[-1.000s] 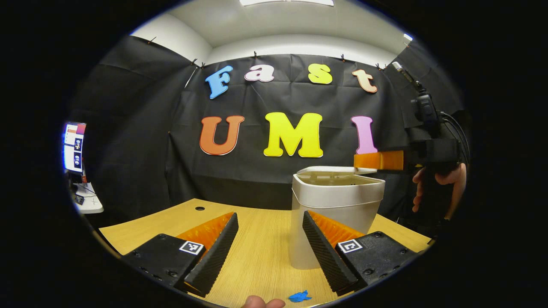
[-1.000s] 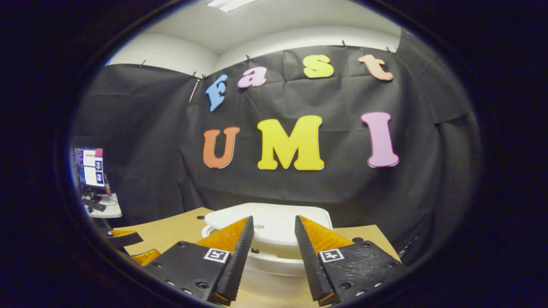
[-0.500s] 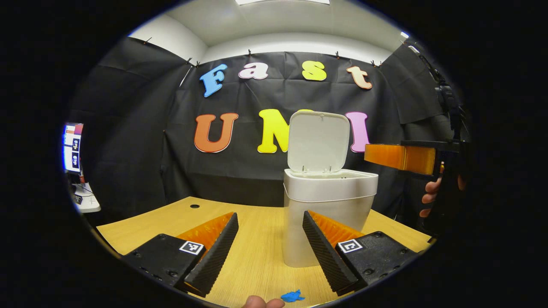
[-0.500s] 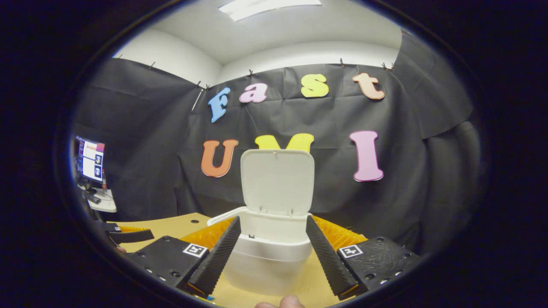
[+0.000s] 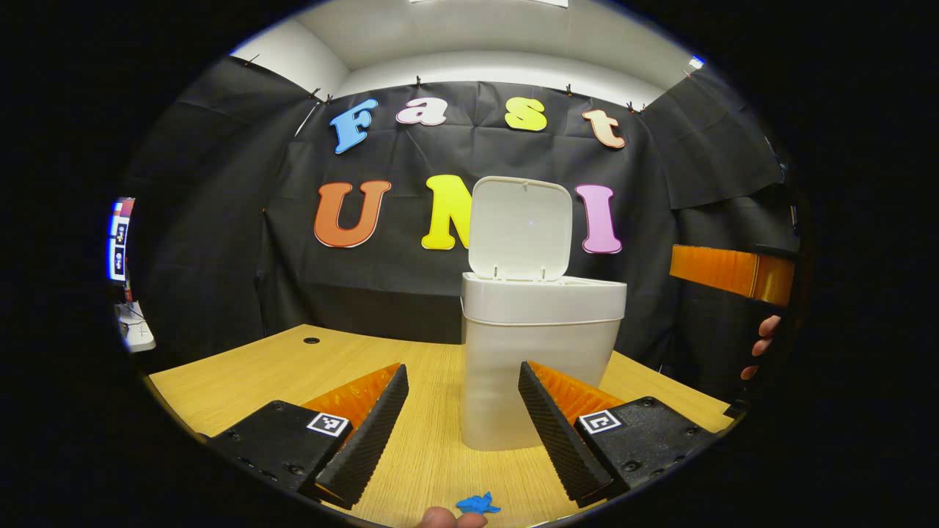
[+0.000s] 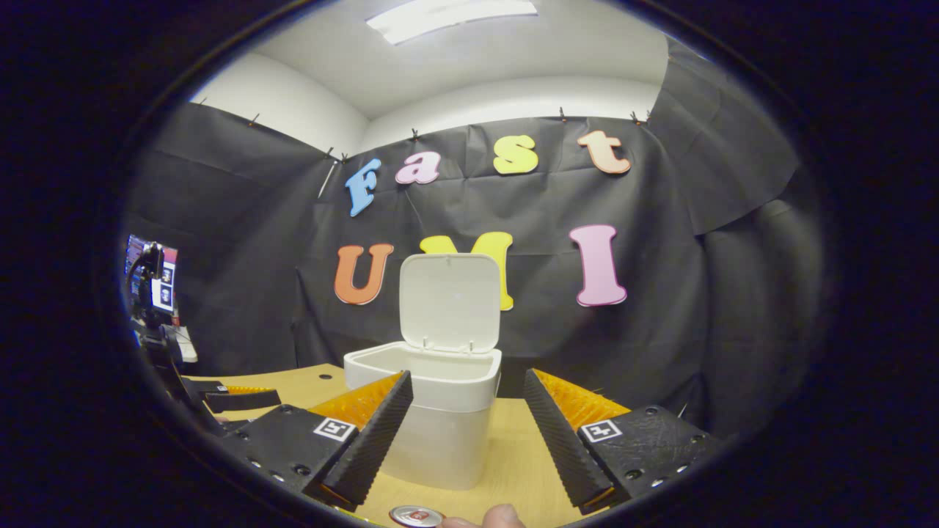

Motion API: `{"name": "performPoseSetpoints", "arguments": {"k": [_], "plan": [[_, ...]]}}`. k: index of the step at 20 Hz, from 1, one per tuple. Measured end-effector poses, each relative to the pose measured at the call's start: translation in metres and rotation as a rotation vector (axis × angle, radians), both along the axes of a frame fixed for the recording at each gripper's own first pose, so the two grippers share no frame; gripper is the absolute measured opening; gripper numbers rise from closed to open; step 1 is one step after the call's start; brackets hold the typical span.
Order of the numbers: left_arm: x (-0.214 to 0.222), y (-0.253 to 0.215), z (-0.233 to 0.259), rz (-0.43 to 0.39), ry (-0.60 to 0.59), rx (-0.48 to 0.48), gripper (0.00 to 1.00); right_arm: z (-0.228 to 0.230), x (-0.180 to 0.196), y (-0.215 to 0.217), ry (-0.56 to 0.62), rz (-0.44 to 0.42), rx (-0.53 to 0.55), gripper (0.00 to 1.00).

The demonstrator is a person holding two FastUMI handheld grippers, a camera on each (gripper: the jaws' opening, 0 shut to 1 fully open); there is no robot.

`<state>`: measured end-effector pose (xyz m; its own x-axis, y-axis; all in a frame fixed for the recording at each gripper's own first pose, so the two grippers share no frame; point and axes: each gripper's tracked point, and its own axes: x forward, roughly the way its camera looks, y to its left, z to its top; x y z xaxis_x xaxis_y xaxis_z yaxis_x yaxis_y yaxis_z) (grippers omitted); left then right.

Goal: Press the lid of the desktop garbage bin to open it, pick up the crumpled paper on the desktop and throw it into the bin, then pick up the pop can on the desktop and drop it into the bin, and finally close the garbage bin lid.

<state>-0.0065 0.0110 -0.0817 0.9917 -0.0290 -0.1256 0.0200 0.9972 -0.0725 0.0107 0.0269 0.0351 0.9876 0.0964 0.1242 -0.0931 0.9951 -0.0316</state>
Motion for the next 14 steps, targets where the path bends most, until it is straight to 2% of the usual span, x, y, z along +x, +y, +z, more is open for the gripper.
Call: {"name": "performPoseSetpoints", "arguments": {"k": [4, 7, 10, 14], "plan": [[-0.012, 0.005, -0.020, 0.007, 0.035, 0.029, 0.97, -0.022, -0.007, -0.005, 0.013, 0.012, -0.016, 0.97], [-0.021, 0.003, -0.036, -0.002, 0.074, 0.034, 0.98, -0.035, -0.014, -0.007, 0.017, 0.015, -0.013, 0.95], [-0.035, 0.000, -0.061, -0.015, 0.133, 0.044, 0.98, -0.050, -0.020, -0.013, 0.024, 0.011, -0.003, 0.98], [-0.049, -0.015, -0.100, -0.045, 0.224, 0.036, 0.98, -0.072, -0.025, -0.027, 0.045, -0.018, 0.018, 0.95]]}}
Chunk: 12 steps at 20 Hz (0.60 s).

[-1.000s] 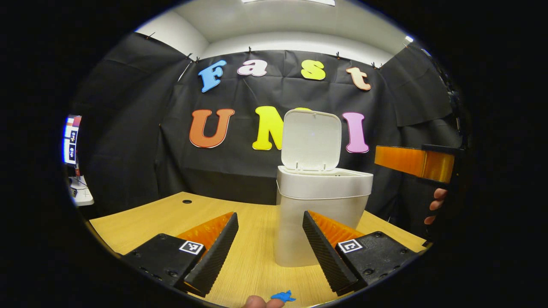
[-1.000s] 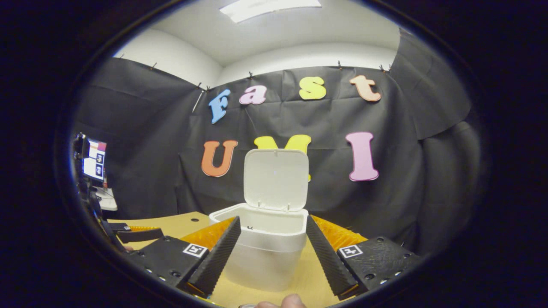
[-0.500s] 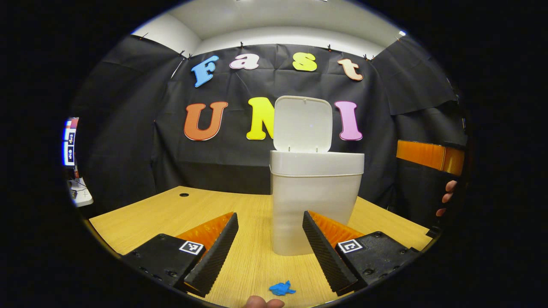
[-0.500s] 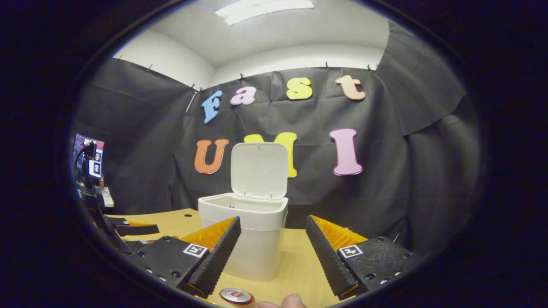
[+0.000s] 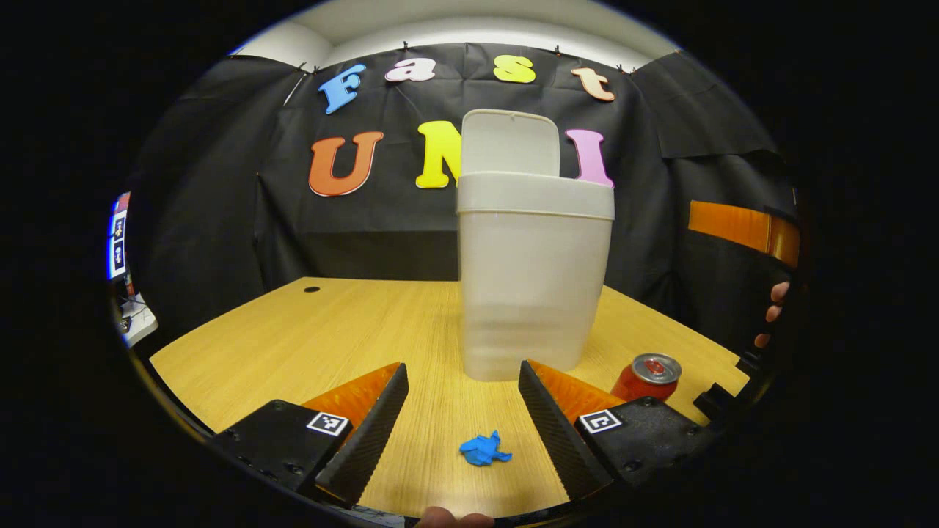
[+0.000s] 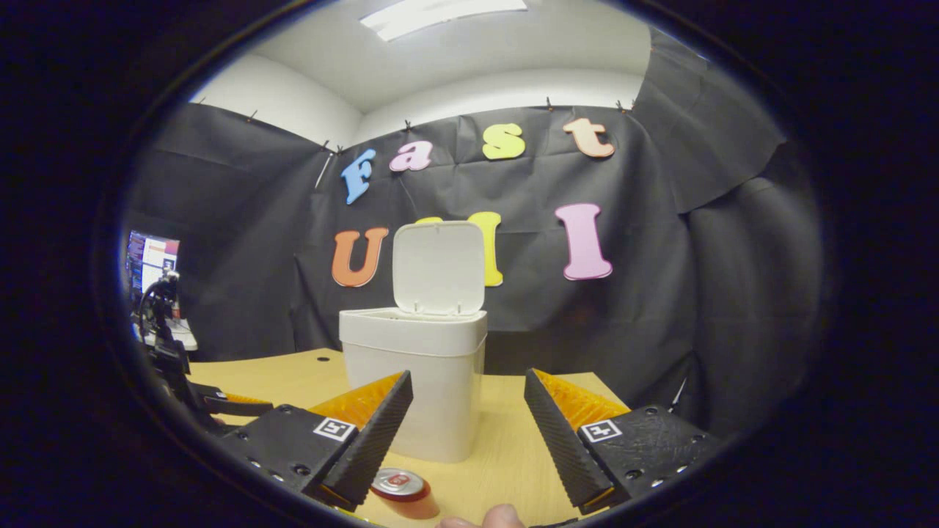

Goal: Press the lid of the desktop garbage bin to open it, pick up the crumpled paper on the desktop and throw it into the bin, then pick up the pop can on the desktop and drop it into the bin, and finally close the garbage bin lid.

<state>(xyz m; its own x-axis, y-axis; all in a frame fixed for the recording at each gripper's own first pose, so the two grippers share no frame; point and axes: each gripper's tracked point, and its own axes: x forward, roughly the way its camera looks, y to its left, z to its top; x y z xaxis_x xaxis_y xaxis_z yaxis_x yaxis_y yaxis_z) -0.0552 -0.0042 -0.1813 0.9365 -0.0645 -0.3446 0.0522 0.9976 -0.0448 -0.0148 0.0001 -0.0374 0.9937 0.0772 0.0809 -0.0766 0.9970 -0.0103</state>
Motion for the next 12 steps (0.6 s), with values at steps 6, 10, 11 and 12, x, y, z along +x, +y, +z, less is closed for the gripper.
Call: {"name": "performPoseSetpoints", "arguments": {"k": [6, 10, 11, 12], "plan": [[-0.017, -0.019, -0.047, -0.036, 0.114, -0.020, 0.98, -0.027, -0.010, -0.019, 0.022, -0.033, 0.007, 0.97], [-0.020, -0.018, -0.064, -0.025, 0.157, -0.023, 0.98, -0.038, -0.012, -0.024, 0.029, -0.031, 0.015, 0.97], [-0.020, -0.018, -0.067, -0.022, 0.165, -0.028, 0.98, -0.039, -0.013, -0.024, 0.028, -0.029, 0.017, 0.97], [-0.020, -0.018, -0.071, -0.018, 0.172, -0.033, 0.98, -0.042, -0.014, -0.025, 0.032, -0.029, 0.018, 0.95]]}}
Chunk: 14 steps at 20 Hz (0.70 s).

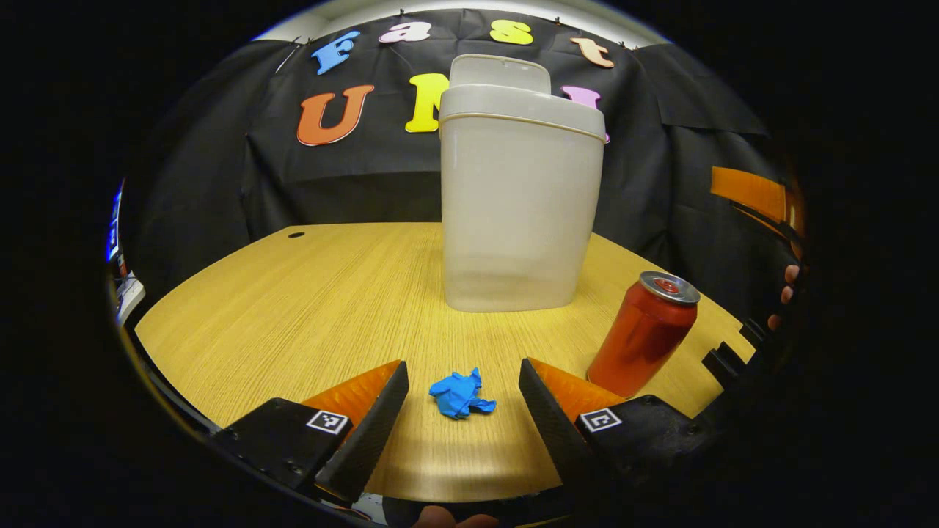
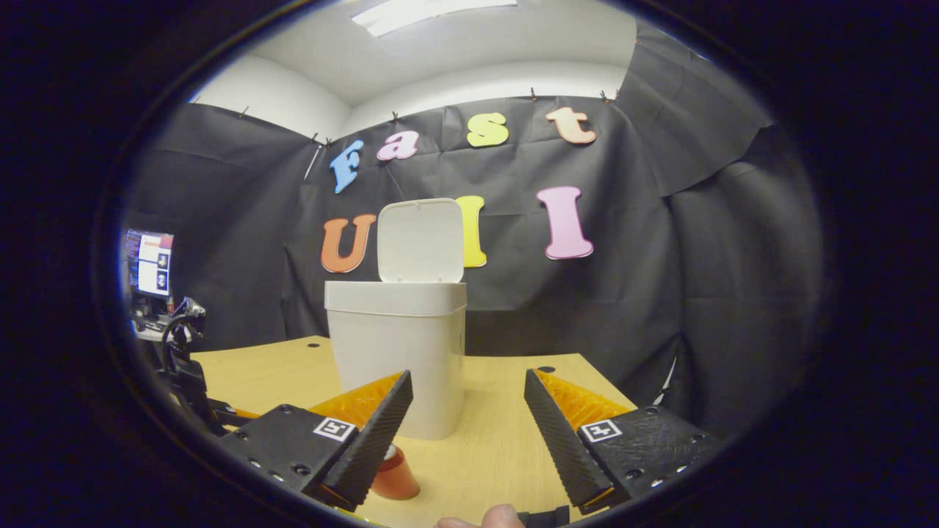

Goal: Press the lid of the desktop garbage bin to open it, pick up the crumpled paper on the desktop and throw it into the bin, then pick up the pop can on the desktop and drop it into the bin, and finally close the garbage bin lid.

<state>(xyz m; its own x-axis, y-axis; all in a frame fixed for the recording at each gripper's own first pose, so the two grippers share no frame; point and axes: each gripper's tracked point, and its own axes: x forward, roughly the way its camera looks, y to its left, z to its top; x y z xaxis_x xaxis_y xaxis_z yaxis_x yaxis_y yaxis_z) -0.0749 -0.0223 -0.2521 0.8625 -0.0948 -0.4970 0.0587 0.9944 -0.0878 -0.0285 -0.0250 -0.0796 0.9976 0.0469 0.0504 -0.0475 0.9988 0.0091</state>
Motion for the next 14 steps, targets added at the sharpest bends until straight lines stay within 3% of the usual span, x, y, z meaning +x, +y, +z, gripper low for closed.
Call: {"name": "performPoseSetpoints", "arguments": {"k": [6, 14], "plan": [[0.000, 0.001, -0.020, 0.012, 0.050, -0.008, 0.97, -0.019, -0.003, -0.002, 0.023, 0.006, -0.002, 0.97], [0.004, 0.006, -0.024, 0.031, 0.057, 0.003, 0.78, -0.028, -0.003, -0.004, 0.036, 0.007, 0.003, 0.95]]}}
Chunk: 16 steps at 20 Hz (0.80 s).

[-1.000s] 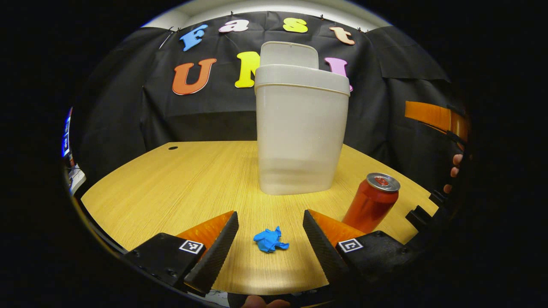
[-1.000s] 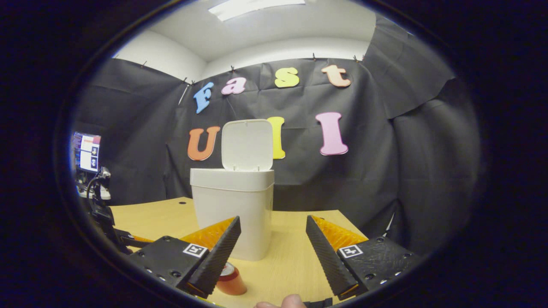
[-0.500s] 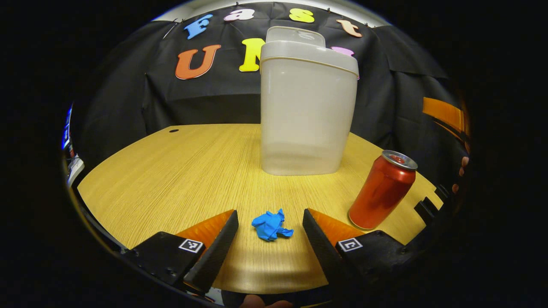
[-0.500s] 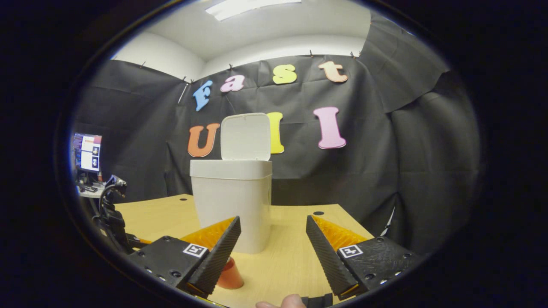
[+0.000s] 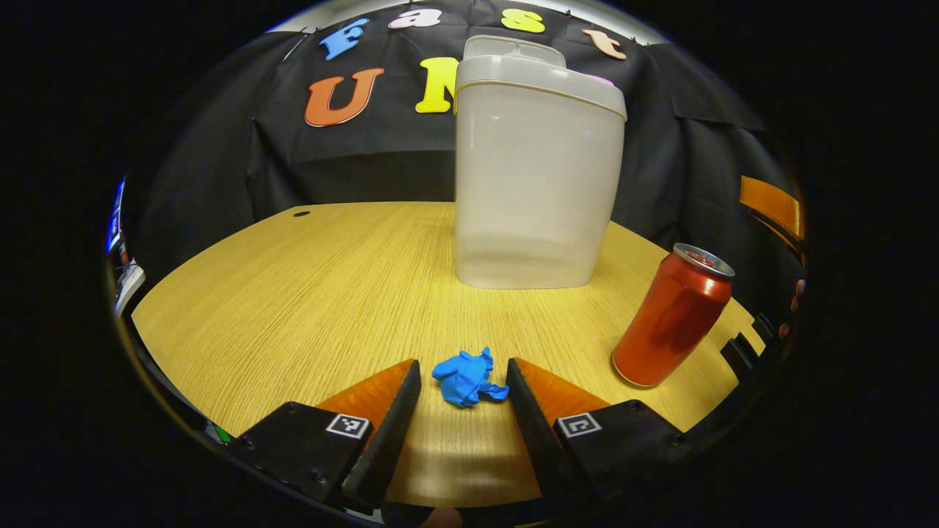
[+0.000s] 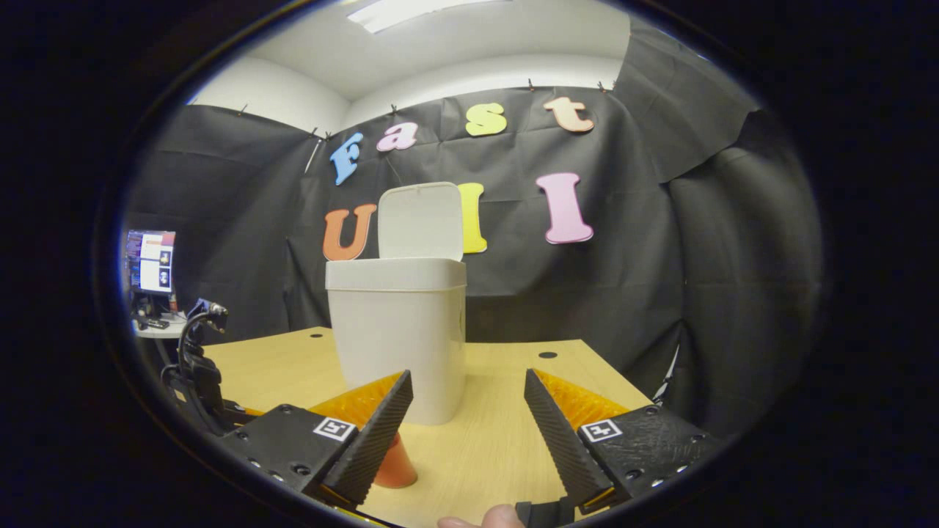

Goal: Press the lid of the desktop garbage bin to open it, pick up the crumpled paper on the desktop and throw it into the bin, then pick up the pop can on the desktop and drop it into the bin, and finally close the garbage bin lid.

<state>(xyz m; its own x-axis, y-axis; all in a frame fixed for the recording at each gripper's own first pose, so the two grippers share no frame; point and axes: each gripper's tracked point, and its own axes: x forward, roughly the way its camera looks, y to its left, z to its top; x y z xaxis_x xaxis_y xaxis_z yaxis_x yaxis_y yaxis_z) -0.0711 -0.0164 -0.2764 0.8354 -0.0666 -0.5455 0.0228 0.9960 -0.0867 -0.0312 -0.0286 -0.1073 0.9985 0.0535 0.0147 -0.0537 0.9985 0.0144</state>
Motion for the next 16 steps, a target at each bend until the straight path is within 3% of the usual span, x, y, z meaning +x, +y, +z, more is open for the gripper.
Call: {"name": "performPoseSetpoints", "arguments": {"k": [1, 3, 5, 8, 16], "plan": [[0.001, 0.000, -0.001, 0.001, 0.002, 0.003, 0.79, 0.000, 0.000, 0.000, 0.000, 0.002, 0.001, 0.95], [0.000, 0.002, -0.002, 0.000, 0.005, 0.014, 0.66, -0.001, -0.002, 0.002, 0.002, 0.005, 0.003, 0.95], [0.000, 0.006, -0.001, 0.010, 0.007, 0.029, 0.63, -0.004, -0.003, 0.002, 0.005, 0.008, 0.006, 0.95], [0.001, 0.012, -0.001, 0.025, 0.007, 0.027, 0.40, -0.008, -0.009, 0.004, 0.013, 0.017, 0.009, 0.95], [0.003, 0.009, 0.005, 0.019, -0.007, 0.006, 0.25, -0.048, -0.036, 0.025, 0.111, 0.070, 0.032, 0.95]]}}
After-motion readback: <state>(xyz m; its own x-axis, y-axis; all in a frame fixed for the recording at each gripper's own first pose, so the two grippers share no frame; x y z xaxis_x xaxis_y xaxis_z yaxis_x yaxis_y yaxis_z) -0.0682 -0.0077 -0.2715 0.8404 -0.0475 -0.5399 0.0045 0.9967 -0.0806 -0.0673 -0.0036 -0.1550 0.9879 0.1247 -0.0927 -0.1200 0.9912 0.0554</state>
